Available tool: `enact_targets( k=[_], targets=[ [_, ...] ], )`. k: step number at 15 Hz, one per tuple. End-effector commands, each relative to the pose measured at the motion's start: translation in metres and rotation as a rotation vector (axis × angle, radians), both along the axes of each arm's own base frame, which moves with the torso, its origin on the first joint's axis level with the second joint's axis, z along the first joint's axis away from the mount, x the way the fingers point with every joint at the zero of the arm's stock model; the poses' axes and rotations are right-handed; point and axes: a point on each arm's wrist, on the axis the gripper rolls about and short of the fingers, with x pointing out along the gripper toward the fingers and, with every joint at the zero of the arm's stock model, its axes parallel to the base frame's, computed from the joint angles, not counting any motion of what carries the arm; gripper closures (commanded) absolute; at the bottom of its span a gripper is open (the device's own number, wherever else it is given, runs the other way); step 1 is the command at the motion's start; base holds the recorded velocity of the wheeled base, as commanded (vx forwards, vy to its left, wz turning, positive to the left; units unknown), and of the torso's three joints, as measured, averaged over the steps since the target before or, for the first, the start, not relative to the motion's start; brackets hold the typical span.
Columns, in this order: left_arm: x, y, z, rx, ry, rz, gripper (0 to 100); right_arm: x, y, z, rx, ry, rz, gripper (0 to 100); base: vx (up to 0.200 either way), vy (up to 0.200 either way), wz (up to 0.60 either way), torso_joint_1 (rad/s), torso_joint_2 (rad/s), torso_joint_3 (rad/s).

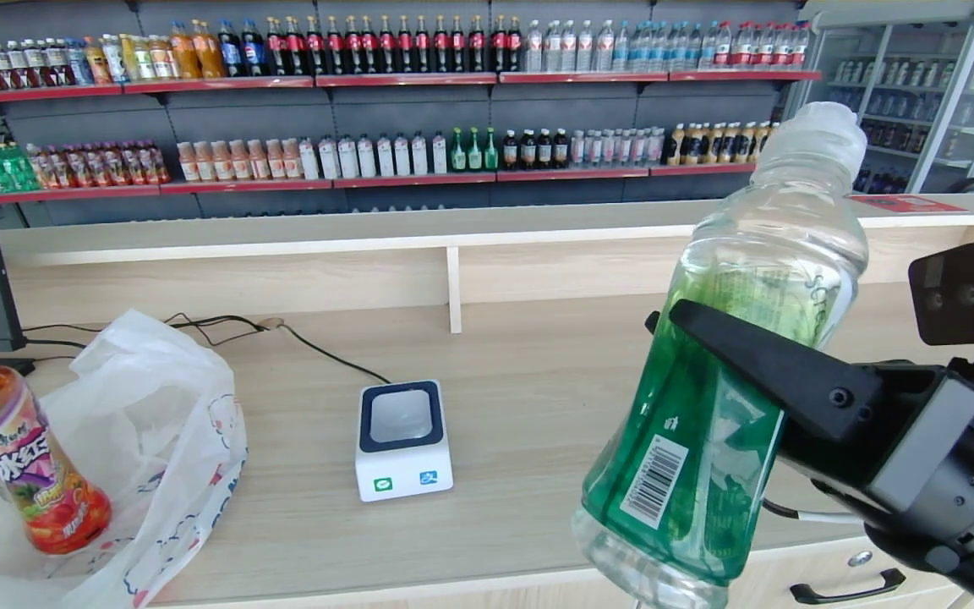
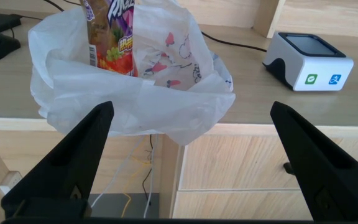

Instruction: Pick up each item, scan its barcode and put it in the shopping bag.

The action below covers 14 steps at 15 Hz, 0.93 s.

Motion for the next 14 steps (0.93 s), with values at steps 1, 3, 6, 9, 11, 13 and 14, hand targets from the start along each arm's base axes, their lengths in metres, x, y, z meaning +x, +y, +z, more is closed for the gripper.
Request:
enact_targets(
  k=[1, 3, 6, 9, 11, 13, 14],
  targets=[
    [0.000, 0.000, 0.000, -0.001, -0.001, 0.000, 0, 0.003, 0.004, -0.005, -0.020, 0.009, 0.008, 100, 0.000, 0.000, 0.00, 0.000, 0.00, 0.000],
    [0.000, 0.000, 0.000, -0.001, -0.001, -0.001, 0, 0.005, 0.005, -0.008, -0.044, 0.002, 0.019, 100, 0.000, 0.000, 0.00, 0.000, 0.00, 0.000],
    [0.000, 0.000, 0.000, -0.001, -0.001, -0.001, 0, 0.003, 0.002, -0.019, -0.135, -0.056, -0.021, 100, 0.000, 0.000, 0.00, 0.000, 0.00, 0.000],
    [0.000, 0.000, 0.000, -0.001, -0.001, 0.000, 0, 0.023, -0.012, -0.028, -0.283, -0.188, -0.207, 100, 0.000, 0.000, 0.00, 0.000, 0.00, 0.000],
    [0.000, 0.000, 0.000, 0.001, -0.001, -0.001, 0, 0.049, -0.040, -0.036, -0.463, -0.314, -0.433, 100, 0.000, 0.000, 0.00, 0.000, 0.00, 0.000],
    [0.000, 0.000, 0.000, 0.001, -0.001, -0.001, 0, 0.053, -0.045, -0.035, -0.503, -0.360, -0.487, 100, 0.000, 0.000, 0.00, 0.000, 0.00, 0.000],
    [0.000, 0.000, 0.000, 0.001, -0.001, -0.001, 0, 0.054, -0.045, -0.036, -0.541, -0.391, -0.518, 100, 0.000, 0.000, 0.00, 0.000, 0.00, 0.000]
  ],
)
